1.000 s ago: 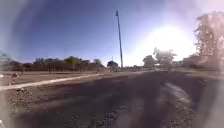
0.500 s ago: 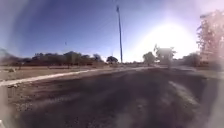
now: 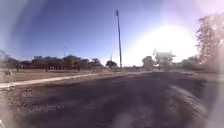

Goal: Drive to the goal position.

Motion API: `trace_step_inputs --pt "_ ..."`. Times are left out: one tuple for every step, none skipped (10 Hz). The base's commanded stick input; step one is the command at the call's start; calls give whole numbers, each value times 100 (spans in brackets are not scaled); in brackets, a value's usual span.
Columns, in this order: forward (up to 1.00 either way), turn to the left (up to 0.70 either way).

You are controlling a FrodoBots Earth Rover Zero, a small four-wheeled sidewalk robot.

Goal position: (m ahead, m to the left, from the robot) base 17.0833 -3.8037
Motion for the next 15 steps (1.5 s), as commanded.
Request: trace_step_inputs --pt "50 0" --pt "50 0" --pt "50 0" --pt "50 0" --pt "50 0" --pt "50 0" --pt "50 0" --pt "50 0" --pt "50 0" --pt "50 0" --pt "50 0" --pt "50 0" --pt "50 0" --pt "50 0" --pt "50 0"
